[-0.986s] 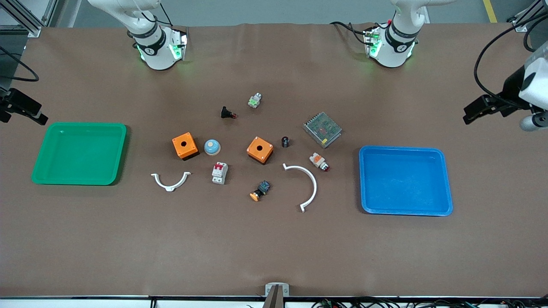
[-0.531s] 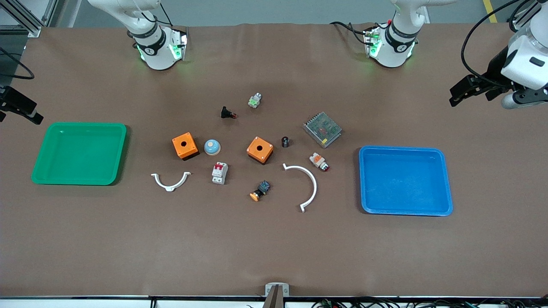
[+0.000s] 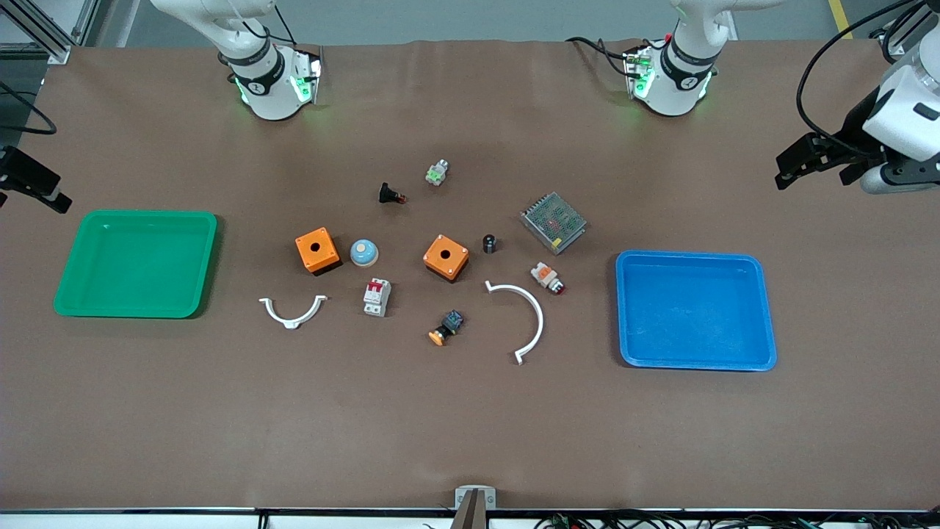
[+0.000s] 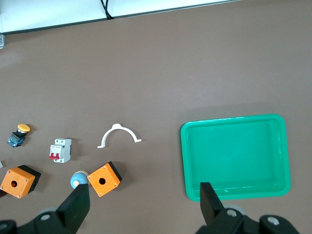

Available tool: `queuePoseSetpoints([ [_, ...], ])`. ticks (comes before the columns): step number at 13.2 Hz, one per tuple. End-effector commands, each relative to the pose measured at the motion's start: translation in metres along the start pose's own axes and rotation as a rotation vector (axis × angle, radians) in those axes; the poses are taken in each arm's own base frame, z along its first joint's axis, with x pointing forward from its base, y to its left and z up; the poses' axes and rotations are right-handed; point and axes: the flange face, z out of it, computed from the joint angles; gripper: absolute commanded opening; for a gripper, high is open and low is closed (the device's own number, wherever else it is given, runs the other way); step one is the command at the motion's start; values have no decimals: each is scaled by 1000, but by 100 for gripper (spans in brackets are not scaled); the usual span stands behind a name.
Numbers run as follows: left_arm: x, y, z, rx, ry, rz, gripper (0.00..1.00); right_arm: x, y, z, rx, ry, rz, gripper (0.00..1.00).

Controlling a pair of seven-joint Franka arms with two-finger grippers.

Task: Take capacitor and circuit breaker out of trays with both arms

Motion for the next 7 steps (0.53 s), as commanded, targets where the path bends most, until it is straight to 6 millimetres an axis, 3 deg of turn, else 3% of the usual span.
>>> queuePoseSetpoints([
  [1,2,2,-10,40,12,31,100,4,0,-4,-16,0,-2,100],
  [7,3,3,-13,25,5,19,100,4,0,-4,-17,0,-4,100],
])
